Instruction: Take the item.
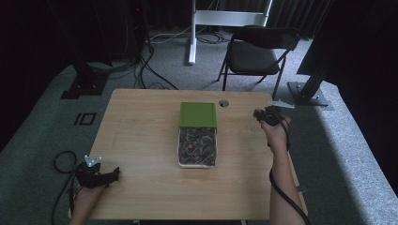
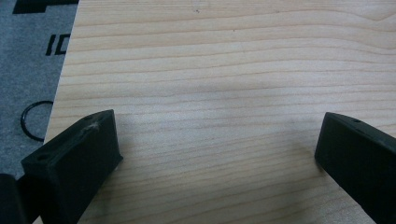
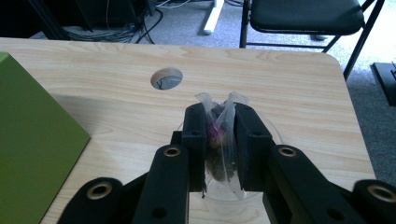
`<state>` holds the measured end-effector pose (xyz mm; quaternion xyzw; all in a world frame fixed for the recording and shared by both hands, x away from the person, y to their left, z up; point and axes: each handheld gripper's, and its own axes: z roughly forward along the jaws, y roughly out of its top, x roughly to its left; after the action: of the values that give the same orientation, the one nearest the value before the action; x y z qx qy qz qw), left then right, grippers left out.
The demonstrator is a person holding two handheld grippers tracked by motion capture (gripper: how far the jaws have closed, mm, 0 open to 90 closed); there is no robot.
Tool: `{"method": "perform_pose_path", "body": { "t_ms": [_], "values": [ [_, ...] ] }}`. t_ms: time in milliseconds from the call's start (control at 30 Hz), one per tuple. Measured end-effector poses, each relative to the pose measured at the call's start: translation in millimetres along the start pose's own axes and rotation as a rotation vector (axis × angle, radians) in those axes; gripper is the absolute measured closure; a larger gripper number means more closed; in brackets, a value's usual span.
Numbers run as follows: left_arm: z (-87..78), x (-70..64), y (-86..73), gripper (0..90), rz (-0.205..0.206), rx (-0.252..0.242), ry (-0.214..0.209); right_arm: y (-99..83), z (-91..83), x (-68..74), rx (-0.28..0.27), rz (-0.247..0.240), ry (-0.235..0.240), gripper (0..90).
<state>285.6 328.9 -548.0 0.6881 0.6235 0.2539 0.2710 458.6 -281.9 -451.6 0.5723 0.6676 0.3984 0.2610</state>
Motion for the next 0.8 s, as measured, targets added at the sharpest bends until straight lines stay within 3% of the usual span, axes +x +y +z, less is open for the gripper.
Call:
{"method": "perform_pose_path", "body": {
  "t_ms": [267,433,800],
  "values": [
    [0.0,0.0,0.0,0.3,0.000,0.000,0.000,-3.8,5.6,0.1,0.033,-0.003,0.011,74.4],
    [0.0,0.0,0.0,0.3,0.000,0.000,0.000,-4.1,8.1,0.5,0.048,0.001,0.012,67.4],
    [0.0,0.0,0.0,0.3,0.000,0.000,0.000,-0.8,2.5,0.0,0.034,-0.006,0.016,55.6]
  ]
}}
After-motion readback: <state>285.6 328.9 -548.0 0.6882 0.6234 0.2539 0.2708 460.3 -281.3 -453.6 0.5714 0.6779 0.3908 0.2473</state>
